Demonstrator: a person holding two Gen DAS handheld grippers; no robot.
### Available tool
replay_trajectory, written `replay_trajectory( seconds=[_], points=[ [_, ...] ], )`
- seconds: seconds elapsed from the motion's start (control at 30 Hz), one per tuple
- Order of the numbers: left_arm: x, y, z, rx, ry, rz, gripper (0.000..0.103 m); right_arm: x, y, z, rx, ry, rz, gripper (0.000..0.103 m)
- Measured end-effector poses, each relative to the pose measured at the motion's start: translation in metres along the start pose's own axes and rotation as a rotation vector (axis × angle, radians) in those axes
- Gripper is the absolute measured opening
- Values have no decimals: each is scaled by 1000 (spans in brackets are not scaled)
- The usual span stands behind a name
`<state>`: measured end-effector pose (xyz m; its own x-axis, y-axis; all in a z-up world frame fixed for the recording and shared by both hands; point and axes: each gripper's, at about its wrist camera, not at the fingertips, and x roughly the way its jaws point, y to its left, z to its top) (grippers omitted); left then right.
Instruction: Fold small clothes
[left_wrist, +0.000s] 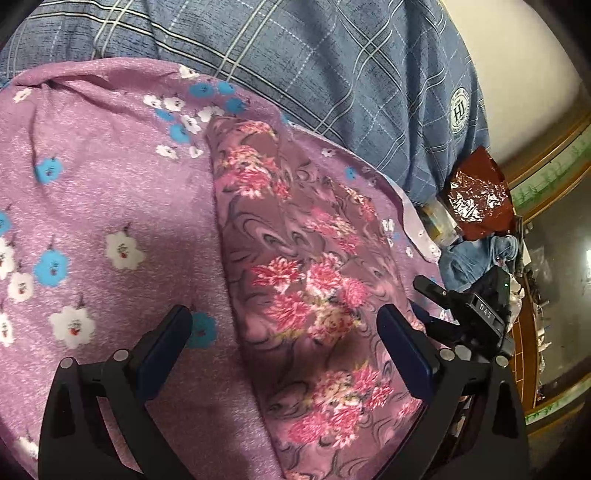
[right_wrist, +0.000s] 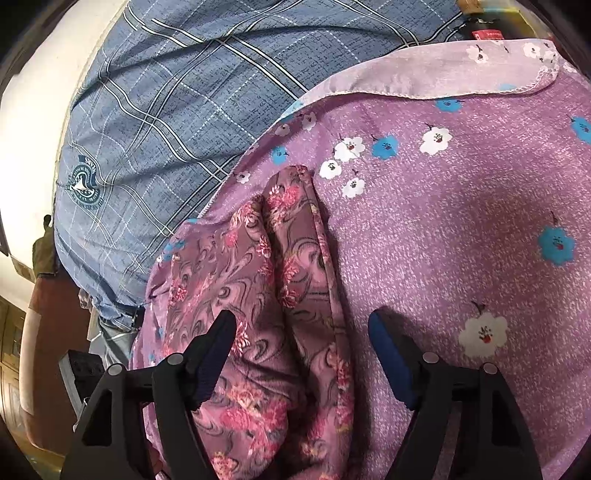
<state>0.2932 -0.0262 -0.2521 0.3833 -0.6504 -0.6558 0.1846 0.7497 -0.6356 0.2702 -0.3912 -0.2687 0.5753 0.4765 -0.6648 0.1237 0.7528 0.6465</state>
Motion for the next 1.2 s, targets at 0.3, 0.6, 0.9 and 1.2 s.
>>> replay_trajectory(
  seconds=[0.3,0.6,0.9,1.2],
  points=[
    [16,-22,-7,40,25,-41,100,22,24,-7,-50,38,52,79],
    [9,-23,-9,40,-37,18,52,23,56,-25,-204,5,-87,46],
    [-11,-32,-6,73,-99,21,22,0,82,-36,-317,-117,-92,28],
    [-53,-53,-5,140,-152,-8,21,-27,113,-47,-369,-169,17,27]
  ],
)
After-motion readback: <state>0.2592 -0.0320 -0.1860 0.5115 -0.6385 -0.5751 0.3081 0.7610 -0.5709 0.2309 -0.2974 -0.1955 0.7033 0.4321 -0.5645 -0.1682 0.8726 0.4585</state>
